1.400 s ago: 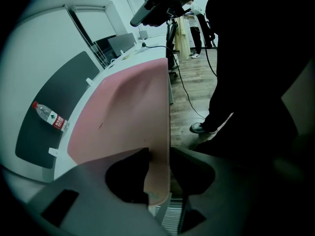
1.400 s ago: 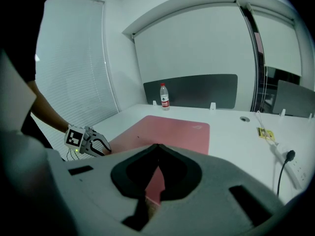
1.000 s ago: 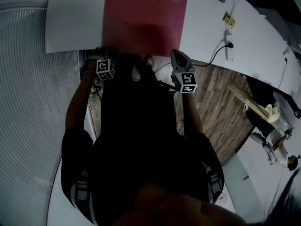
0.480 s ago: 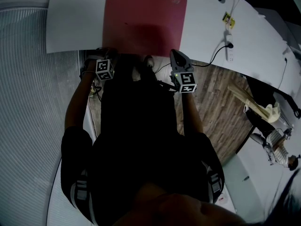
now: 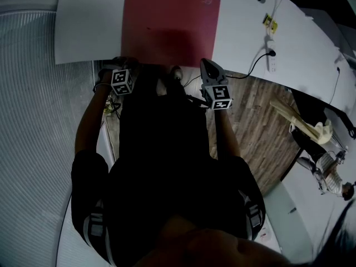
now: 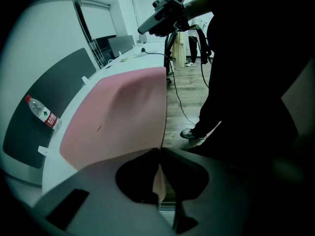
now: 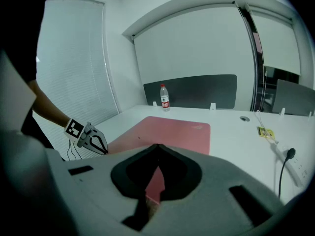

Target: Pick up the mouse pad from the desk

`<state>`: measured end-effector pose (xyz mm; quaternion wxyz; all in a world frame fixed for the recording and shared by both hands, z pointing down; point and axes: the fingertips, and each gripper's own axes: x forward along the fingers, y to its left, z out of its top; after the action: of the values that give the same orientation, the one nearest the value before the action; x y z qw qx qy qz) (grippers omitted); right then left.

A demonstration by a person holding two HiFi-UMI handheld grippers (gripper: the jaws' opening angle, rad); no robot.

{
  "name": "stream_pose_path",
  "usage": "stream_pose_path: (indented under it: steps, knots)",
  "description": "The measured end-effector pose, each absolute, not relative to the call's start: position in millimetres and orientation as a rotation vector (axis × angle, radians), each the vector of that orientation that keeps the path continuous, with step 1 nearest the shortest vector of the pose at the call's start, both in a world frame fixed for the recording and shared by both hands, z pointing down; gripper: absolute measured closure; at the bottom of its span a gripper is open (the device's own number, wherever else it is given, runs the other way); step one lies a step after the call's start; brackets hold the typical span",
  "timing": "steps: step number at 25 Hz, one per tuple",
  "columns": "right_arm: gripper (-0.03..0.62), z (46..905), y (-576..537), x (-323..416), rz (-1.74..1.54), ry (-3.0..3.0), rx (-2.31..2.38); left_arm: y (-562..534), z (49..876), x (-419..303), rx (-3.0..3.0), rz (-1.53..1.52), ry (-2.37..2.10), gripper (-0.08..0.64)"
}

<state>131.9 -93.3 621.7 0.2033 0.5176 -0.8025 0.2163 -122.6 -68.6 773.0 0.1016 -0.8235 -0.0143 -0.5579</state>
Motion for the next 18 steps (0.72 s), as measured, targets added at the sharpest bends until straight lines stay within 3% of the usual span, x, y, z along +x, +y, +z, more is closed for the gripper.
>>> stream_pose_path:
  steps: [18]
  knots:
    - [0.591,622,-93,140,0.595,-2.232,1.461,-90,735,-116,-2.595,-1.63,-0.091,0.546]
